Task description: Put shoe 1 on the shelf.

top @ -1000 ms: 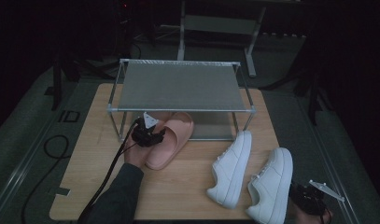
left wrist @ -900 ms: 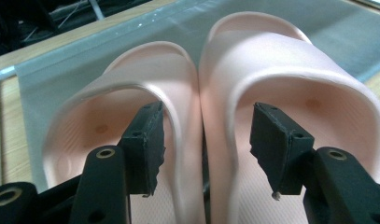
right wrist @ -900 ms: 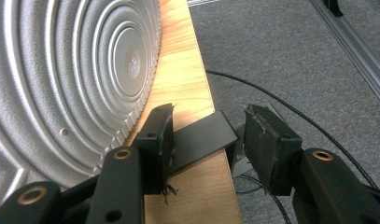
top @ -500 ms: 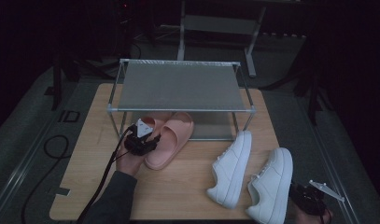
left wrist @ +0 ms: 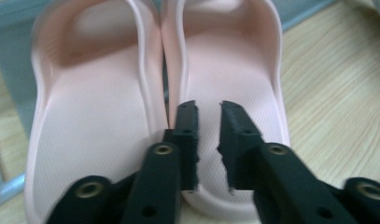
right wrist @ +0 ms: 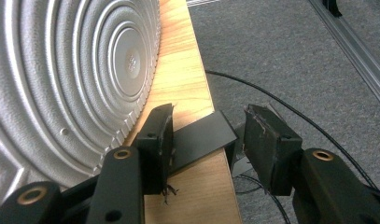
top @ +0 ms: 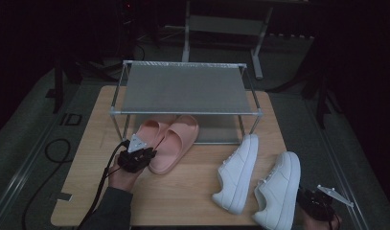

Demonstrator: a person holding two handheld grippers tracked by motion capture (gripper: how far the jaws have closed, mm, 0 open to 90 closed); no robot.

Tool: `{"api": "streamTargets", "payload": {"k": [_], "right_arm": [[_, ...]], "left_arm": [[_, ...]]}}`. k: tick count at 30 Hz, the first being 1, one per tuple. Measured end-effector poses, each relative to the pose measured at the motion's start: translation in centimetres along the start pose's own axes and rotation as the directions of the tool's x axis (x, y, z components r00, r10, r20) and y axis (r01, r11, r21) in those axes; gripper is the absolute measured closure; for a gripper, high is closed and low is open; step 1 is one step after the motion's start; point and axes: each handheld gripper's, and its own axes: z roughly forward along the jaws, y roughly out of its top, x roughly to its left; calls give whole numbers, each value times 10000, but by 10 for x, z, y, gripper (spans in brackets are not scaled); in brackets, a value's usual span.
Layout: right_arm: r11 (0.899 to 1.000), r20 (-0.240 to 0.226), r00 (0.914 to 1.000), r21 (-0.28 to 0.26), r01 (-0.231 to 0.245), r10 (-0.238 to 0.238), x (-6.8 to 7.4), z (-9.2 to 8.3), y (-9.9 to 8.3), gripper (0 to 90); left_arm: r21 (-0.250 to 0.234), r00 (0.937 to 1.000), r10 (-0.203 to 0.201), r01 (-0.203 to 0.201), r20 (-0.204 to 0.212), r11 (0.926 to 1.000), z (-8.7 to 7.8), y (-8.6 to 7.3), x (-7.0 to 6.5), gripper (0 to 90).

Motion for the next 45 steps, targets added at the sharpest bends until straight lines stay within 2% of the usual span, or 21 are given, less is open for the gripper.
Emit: {"api": "streamTargets", "payload": {"k": [1, 2, 4, 6, 7, 9, 12, 13, 23, 25, 32, 41, 45], "right_arm": [[10000, 8, 10000, -17, 24, -24, 0, 0, 0, 517], [10000, 8, 10000, -17, 24, -24, 0, 0, 0, 517], [10000, 3, 10000, -16, 11, -11, 0, 0, 0, 517], [10000, 1, 10000, -16, 0, 0, 0, 0, 0, 517], [10000, 4, 10000, -15, 6, -6, 0, 0, 0, 518], [10000, 2, 10000, -16, 17, -17, 0, 0, 0, 518], [10000, 9, 10000, -19, 21, -21, 0, 0, 0, 518], [10000, 9, 10000, -19, 22, -22, 0, 0, 0, 518], [10000, 20, 10000, -36, 8, -8, 0, 0, 0, 518], [10000, 11, 10000, -30, 7, -7, 0, 0, 0, 519], [10000, 19, 10000, -45, 12, -12, 0, 0, 0, 519], [10000, 28, 10000, -11, 44, -44, 1, 0, 0, 519], [10000, 31, 10000, -11, 44, -44, 1, 0, 0, 519]], "left_arm": [[187, 9999, 61, -59, -115, 9998, -2, -4, -1, 881], [187, 9999, 61, -59, -115, 9998, -2, -4, -1, 895], [408, 9997, 175, -168, -158, 9990, -5, -10, -2, 898], [408, 9997, 175, -168, -158, 9990, -5, -10, -2, 899], [619, 9997, 117, -103, -223, 9980, -7, -17, -2, 900], [823, 9996, 78, -55, -285, 9966, -8, -22, -1, 900], [879, 9995, 51, -24, -311, 9961, -8, -24, 0, 899], [1128, 9994, 59, -19, -353, 9936, -7, -29, 1, 899], [1772, 9992, 302, -251, -259, 9839, -1, -38, -3, 899], [2030, 9988, 468, -428, -153, 9782, 2, -39, -5, 899], [1994, 9989, 469, -449, -56, 9789, 4, -39, -10, 898], [1981, 9966, 636, -728, 525, 9775, 6, -37, -24, 898], [1960, 9930, 822, -976, 852, 9757, 10, -35, -35, 898]]}}
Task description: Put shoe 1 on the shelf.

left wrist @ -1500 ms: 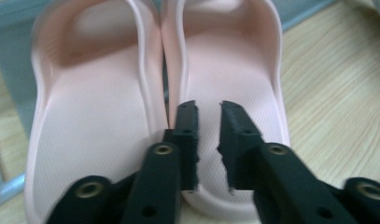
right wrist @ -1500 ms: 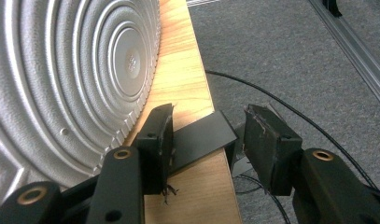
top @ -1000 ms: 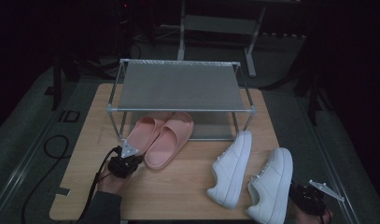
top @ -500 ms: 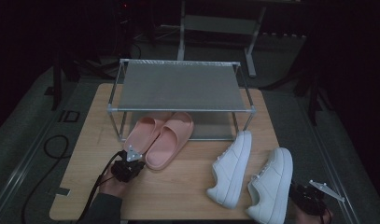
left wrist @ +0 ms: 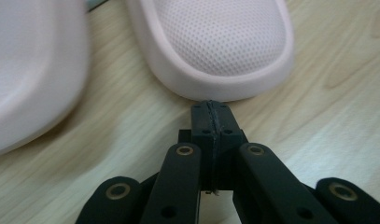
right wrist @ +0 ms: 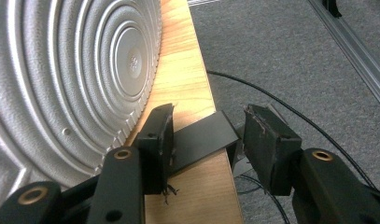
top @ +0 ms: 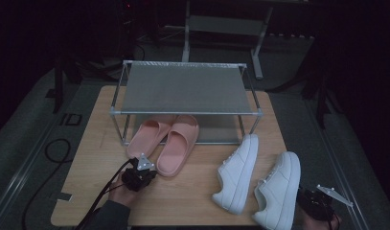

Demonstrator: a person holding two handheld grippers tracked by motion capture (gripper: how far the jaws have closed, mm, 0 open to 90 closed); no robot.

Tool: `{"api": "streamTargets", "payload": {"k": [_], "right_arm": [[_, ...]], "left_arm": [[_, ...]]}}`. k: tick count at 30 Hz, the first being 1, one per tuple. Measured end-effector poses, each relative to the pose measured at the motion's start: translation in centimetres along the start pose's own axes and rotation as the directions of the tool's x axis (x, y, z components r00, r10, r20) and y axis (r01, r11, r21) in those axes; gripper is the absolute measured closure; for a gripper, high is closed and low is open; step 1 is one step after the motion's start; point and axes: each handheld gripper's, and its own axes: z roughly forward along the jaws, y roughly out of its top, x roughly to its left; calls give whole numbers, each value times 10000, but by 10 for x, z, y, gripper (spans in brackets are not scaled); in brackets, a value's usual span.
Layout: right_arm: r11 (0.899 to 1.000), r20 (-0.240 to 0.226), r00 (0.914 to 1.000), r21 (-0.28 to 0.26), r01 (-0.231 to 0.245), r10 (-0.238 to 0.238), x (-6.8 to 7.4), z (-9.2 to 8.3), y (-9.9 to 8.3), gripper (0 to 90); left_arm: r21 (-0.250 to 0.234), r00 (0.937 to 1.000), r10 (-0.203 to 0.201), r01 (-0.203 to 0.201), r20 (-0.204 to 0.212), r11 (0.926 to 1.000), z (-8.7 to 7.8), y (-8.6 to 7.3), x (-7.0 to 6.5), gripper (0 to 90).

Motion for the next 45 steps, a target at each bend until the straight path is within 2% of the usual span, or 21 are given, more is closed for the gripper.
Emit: {"api": "streamTargets", "payload": {"k": [8, 11, 17, 21, 30, 37, 42, 45], "right_arm": [[10000, 0, 10000, -6, 12, -12, 0, 0, 0, 519], [10000, 1, 10000, -1, -4, 4, 0, 0, 0, 519], [10000, -16, 10000, -35, -28, 28, -1, -1, 0, 520], [10000, -17, 10000, -36, -38, 38, -1, -1, 0, 519], [10000, -12, 10000, -53, -32, 32, -1, -1, 0, 520], [10000, -25, 10000, -44, -36, 36, -1, -1, 0, 520], [10000, -20, 10000, -48, -26, 26, -1, -1, 0, 520], [10000, -29, 10000, -49, -25, 25, -1, -1, 0, 520]], "left_arm": [[-92, 9971, 535, -531, 545, 9985, 11, 15, -20, 897], [-66, 9952, 759, -757, 610, 9971, 17, 23, -27, 897], [-319, 9926, 955, -933, 751, 9951, 26, 38, -37, 897], [-509, 9931, 896, -858, 762, 9950, 31, 47, -40, 897], [-1003, 9960, 500, -425, 742, 9941, 42, 67, -38, 897], [-1161, 9987, 237, -183, 456, 9931, 53, 79, -30, 897], [-1305, 9996, 28, 8, 275, 9915, 56, 88, -22, 897], [-1401, 9999, 33, -10, 158, 9901, 55, 90, -22, 897]]}}
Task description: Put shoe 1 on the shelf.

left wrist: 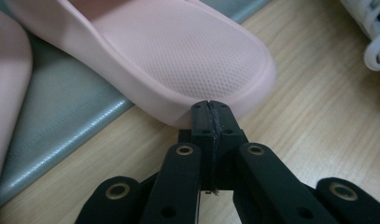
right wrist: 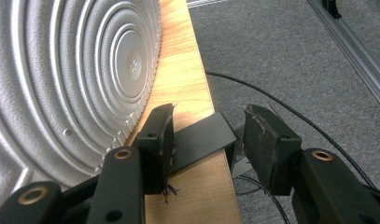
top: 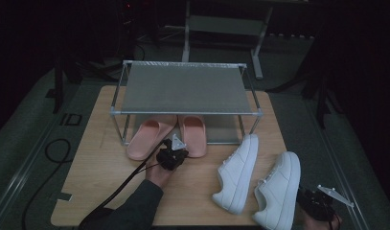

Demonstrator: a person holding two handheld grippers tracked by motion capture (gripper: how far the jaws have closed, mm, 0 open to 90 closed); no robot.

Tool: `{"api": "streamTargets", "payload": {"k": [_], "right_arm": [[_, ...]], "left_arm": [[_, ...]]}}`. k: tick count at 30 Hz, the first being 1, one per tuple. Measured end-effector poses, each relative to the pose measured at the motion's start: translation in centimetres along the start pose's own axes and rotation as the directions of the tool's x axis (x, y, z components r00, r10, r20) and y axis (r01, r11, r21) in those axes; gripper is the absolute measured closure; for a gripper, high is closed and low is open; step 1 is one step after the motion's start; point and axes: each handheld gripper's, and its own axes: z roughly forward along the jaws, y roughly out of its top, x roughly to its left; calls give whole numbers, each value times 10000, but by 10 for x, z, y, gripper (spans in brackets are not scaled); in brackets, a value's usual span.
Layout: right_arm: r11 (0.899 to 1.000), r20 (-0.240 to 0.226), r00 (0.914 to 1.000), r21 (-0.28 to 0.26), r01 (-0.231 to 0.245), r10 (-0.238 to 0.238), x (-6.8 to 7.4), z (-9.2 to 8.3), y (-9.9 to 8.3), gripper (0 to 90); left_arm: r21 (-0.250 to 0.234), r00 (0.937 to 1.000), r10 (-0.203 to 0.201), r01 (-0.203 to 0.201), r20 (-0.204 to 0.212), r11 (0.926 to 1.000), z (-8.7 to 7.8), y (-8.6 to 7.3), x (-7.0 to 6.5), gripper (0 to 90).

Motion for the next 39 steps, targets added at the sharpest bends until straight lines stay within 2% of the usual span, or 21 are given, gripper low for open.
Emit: {"api": "streamTargets", "payload": {"k": [2, 6, 9, 11, 14, 21, 26, 30, 39], "right_arm": [[10000, 3, 10000, -7, -9, 9, 0, 0, 0, 520], [10000, 1, 10000, 1, 8, -8, 0, 0, 0, 520], [10000, 8, 10000, 0, 29, -29, 1, 0, 0, 520], [10000, 6, 10000, -7, 15, -15, 1, 0, 0, 520], [10000, -4, 10000, -5, 5, -5, 0, 0, 0, 520], [10000, -11, 10000, -15, 5, -5, 0, 0, 0, 520], [10000, -7, 10000, -11, 14, -14, 0, 0, 0, 520], [10000, -12, 10000, 0, -4, 4, 0, 0, 0, 520], [10000, -18, 10000, -8, 1, -1, 0, 0, 0, 520]], "left_arm": [[-57, 9998, 140, -139, 170, 9999, -1, 0, -5, 897], [-5, 9957, 662, -663, 647, 9978, 2, -2, -15, 897], [231, 9942, 856, -872, 644, 9959, 10, -2, -19, 897], [242, 9942, 842, -859, 672, 9960, 12, -2, -19, 898], [156, 9961, 719, -728, 504, 9972, 17, 3, -15, 898], [220, 9992, 384, -387, 134, 9990, 27, 10, 0, 897], [249, 9994, 315, -311, -144, 9992, 36, 16, 9, 897], [215, 9997, 108, -104, -217, 9997, 43, 19, 16, 897], [268, 9996, -39, 46, -286, 9996, 51, 21, 25, 897]]}}
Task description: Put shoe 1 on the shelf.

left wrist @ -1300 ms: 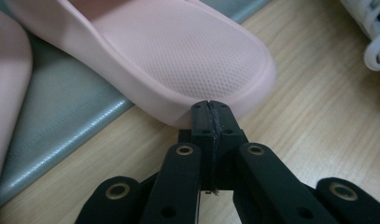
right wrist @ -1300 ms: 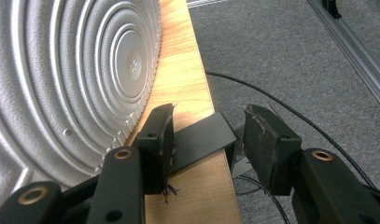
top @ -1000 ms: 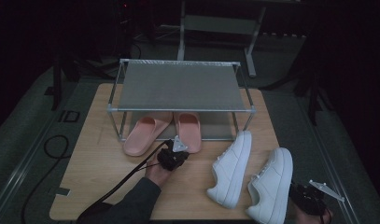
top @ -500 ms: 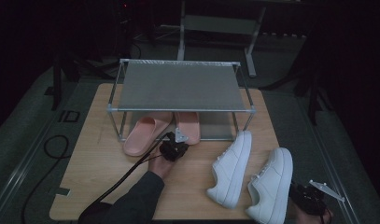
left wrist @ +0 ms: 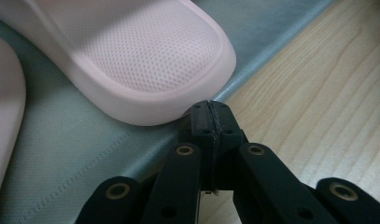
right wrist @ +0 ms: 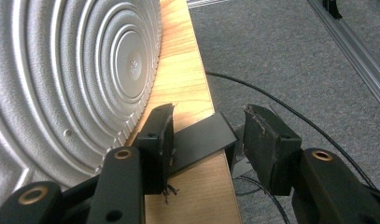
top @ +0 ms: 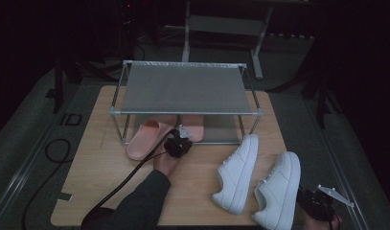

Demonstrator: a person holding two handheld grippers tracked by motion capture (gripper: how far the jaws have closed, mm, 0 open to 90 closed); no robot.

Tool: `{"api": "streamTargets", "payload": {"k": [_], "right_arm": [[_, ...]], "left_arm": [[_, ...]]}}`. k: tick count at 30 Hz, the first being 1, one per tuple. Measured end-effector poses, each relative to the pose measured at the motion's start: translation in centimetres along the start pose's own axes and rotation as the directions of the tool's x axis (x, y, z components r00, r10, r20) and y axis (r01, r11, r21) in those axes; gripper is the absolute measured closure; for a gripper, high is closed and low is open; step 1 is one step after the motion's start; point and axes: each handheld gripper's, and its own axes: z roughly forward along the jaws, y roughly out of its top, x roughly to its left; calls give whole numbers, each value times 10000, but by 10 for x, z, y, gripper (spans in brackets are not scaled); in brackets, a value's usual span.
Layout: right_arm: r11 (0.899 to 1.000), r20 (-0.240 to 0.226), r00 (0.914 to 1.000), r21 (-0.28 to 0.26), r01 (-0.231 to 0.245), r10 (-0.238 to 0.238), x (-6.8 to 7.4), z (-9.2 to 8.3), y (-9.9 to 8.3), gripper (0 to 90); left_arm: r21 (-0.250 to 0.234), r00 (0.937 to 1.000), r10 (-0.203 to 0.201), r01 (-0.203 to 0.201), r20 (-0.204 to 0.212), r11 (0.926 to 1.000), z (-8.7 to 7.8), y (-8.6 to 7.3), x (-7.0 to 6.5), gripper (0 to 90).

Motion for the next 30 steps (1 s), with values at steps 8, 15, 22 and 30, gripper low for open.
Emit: {"api": "streamTargets", "payload": {"k": [8, 15, 22, 30], "right_arm": [[10000, 0, 10000, -7, -57, 57, -1, 0, 0, 520], [10000, 6, 10000, 3, -32, 32, 0, 0, 0, 520], [10000, 11, 10000, -1, -4, 4, 0, 0, 0, 521], [10000, 24, 10000, 1, 17, -17, 1, 0, 0, 521]], "left_arm": [[98, 9976, 698, -699, 33, 9975, -24, -3, -7, 896], [-125, 9947, 1017, -1019, -123, 9947, -71, -14, 1, 895], [-112, 9952, 667, -677, -717, 9976, -115, -39, 24, 895], [0, 9903, -125, 126, -1382, 9999, -147, -78, 50, 895]]}}
